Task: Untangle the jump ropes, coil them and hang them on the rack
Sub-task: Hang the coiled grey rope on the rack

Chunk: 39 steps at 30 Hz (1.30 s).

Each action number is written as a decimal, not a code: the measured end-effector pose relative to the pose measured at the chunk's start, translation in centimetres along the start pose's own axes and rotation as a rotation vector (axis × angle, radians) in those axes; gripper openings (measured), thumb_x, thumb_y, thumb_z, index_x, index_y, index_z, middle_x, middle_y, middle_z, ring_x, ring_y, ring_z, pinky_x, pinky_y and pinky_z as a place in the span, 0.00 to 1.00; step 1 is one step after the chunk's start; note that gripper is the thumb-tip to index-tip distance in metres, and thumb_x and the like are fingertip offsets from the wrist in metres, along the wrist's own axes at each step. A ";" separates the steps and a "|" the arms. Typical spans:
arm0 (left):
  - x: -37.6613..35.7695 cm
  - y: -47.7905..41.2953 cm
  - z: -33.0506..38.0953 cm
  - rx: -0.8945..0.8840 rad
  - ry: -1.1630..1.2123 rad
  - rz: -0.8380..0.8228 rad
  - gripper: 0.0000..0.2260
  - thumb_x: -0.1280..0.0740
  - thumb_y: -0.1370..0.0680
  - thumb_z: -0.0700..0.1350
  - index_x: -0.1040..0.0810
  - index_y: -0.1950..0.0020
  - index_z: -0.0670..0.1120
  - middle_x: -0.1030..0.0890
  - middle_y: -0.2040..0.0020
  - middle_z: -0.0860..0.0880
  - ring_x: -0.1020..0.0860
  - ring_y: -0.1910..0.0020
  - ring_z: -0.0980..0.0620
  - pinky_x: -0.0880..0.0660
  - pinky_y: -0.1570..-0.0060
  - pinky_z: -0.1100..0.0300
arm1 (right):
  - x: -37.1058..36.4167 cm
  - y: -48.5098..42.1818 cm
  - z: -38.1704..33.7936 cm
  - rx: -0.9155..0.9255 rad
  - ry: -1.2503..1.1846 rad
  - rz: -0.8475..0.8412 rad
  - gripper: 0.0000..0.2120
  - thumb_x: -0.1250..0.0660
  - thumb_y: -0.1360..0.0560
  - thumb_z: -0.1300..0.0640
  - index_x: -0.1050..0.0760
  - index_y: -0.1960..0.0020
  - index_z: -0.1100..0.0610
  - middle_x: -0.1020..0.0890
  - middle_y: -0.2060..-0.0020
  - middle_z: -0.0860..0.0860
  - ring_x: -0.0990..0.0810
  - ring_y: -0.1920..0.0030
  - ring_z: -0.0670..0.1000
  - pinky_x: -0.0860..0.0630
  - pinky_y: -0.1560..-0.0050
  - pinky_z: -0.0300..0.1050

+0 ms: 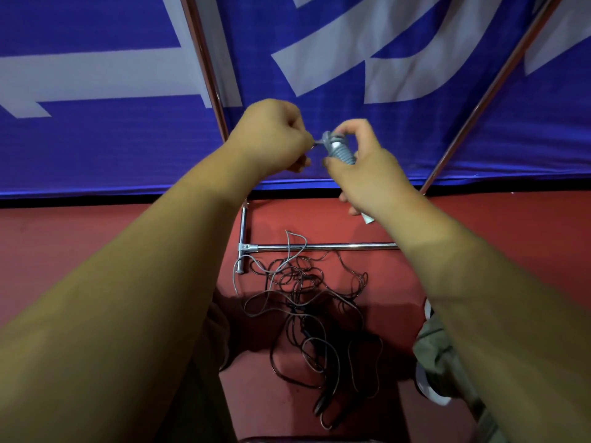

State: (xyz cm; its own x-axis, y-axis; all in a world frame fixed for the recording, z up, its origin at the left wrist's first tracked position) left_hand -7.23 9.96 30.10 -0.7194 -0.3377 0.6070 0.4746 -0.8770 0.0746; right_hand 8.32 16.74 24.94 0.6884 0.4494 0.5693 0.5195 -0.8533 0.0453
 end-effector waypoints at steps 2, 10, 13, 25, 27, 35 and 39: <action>-0.5 0.5 1.4 -0.186 -0.253 -0.045 0.03 0.33 0.26 0.36 0.19 0.57 0.40 0.14 0.64 0.46 0.14 0.64 0.53 0.15 0.57 0.53 | 0.2 -0.1 1.0 -0.020 0.209 0.037 0.15 0.31 0.22 0.47 0.33 0.40 0.37 0.19 0.61 0.50 0.16 0.62 0.61 0.15 0.60 0.59; -1.3 0.1 -0.4 -0.052 0.011 -0.160 0.09 0.33 0.28 0.48 0.17 0.55 0.45 0.13 0.56 0.47 0.15 0.52 0.47 0.17 0.45 0.47 | 0.1 -0.5 2.0 -0.102 0.076 0.007 0.14 0.31 0.20 0.47 0.28 0.36 0.40 0.18 0.55 0.49 0.14 0.63 0.57 0.20 0.75 0.47; -1.6 0.0 -0.3 -0.012 0.105 -0.173 0.16 0.33 0.29 0.52 0.16 0.53 0.41 0.17 0.58 0.48 0.18 0.54 0.49 0.20 0.52 0.51 | 0.1 -0.6 2.1 -0.081 0.092 0.026 0.14 0.31 0.21 0.45 0.27 0.36 0.43 0.17 0.55 0.50 0.14 0.61 0.58 0.15 0.67 0.55; -0.5 0.9 2.6 -0.155 0.336 -0.122 0.06 0.30 0.22 0.43 0.20 0.58 0.44 0.22 0.64 0.49 0.25 0.60 0.54 0.26 0.56 0.58 | -0.8 0.1 0.6 -0.060 0.049 -0.223 0.15 0.31 0.19 0.50 0.30 0.35 0.41 0.16 0.53 0.50 0.15 0.68 0.55 0.15 0.69 0.53; 0.2 0.9 2.1 -0.171 0.371 -0.135 0.02 0.31 0.21 0.42 0.20 0.53 0.44 0.20 0.59 0.47 0.22 0.56 0.53 0.24 0.50 0.55 | -1.0 0.7 0.3 -0.077 -0.071 -0.302 0.15 0.29 0.19 0.50 0.27 0.35 0.39 0.16 0.50 0.48 0.14 0.66 0.50 0.14 0.62 0.56; 0.3 2.7 2.4 -0.095 0.525 -0.104 0.05 0.31 0.16 0.39 0.26 0.50 0.41 0.18 0.61 0.44 0.18 0.63 0.50 0.17 0.55 0.54 | 0.0 3.4 -1.2 -0.071 -0.125 -0.337 0.09 0.27 0.26 0.55 0.18 0.46 0.47 0.11 0.54 0.53 0.10 0.54 0.54 0.16 0.40 0.62; 0.7 4.8 4.4 -0.054 0.576 -0.077 0.07 0.30 0.17 0.39 0.22 0.45 0.36 0.17 0.60 0.43 0.17 0.62 0.50 0.15 0.57 0.56 | 1.5 5.2 -2.6 -0.049 -0.152 -0.295 0.19 0.29 0.32 0.40 0.21 0.42 0.41 0.12 0.51 0.52 0.13 0.47 0.58 0.18 0.39 0.65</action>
State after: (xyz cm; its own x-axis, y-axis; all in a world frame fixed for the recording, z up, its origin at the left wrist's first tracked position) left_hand -3.16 7.01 34.38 -0.9177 -0.3905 0.0723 0.3945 -0.9174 0.0518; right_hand 10.77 12.27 28.20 0.5815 0.7102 0.3967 0.6854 -0.6904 0.2315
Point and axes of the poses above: each hand's wrist, its own y-axis away from the middle knuckle, its own x-axis out of the back of the hand, z = x × y, the point moved 6 cm from there along -y, towards the middle knuckle
